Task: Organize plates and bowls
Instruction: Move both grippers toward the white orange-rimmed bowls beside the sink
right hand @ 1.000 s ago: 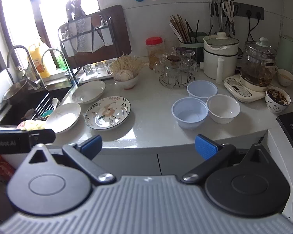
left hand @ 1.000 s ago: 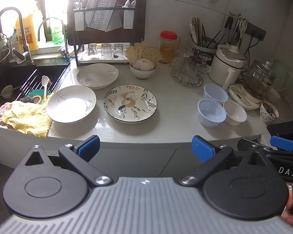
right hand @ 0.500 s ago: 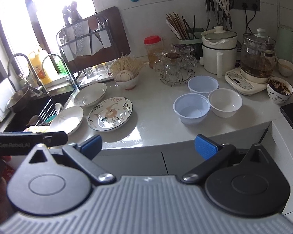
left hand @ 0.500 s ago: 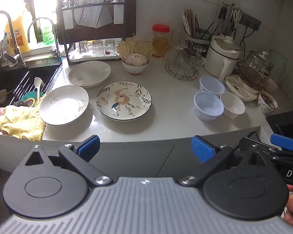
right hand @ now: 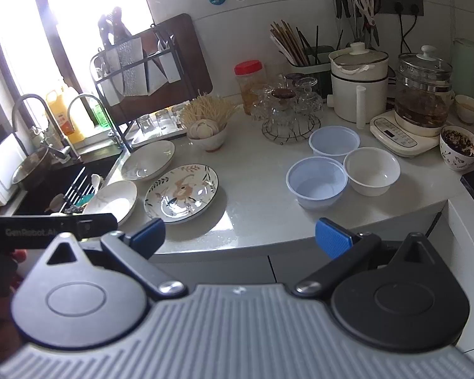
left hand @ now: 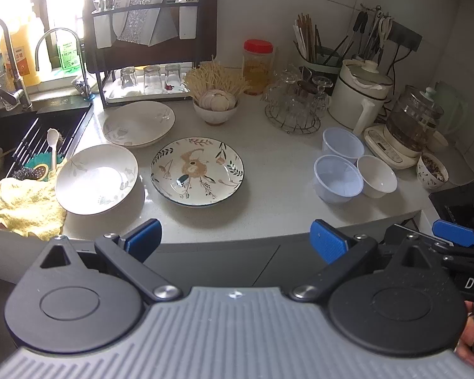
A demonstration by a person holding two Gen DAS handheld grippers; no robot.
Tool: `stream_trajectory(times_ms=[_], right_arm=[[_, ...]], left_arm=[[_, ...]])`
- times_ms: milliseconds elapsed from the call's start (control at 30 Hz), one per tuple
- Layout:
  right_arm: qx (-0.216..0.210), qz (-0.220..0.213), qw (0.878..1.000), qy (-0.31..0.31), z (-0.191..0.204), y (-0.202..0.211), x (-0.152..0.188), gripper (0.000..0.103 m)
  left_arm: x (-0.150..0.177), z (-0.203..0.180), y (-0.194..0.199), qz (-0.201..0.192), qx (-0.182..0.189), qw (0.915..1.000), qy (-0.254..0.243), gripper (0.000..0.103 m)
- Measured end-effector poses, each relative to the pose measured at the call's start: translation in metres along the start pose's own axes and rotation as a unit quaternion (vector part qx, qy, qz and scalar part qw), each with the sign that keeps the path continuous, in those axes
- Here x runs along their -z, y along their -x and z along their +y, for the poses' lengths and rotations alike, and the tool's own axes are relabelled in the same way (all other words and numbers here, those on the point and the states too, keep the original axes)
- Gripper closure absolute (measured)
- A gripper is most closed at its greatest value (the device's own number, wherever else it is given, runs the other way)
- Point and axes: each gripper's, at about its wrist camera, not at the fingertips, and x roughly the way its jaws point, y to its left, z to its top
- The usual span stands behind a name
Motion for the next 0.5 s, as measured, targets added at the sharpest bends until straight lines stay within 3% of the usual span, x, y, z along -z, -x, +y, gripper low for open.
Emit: stream_trajectory(times_ms=[500], right_arm=[[0.008, -0.012, 1.000, -0.013, 0.056, -0.058, -0.033, 0.000]], left_arm=[[-0.068, 0.074, -0.040, -0.001, 0.032, 0.9994, -0.015, 0.001]])
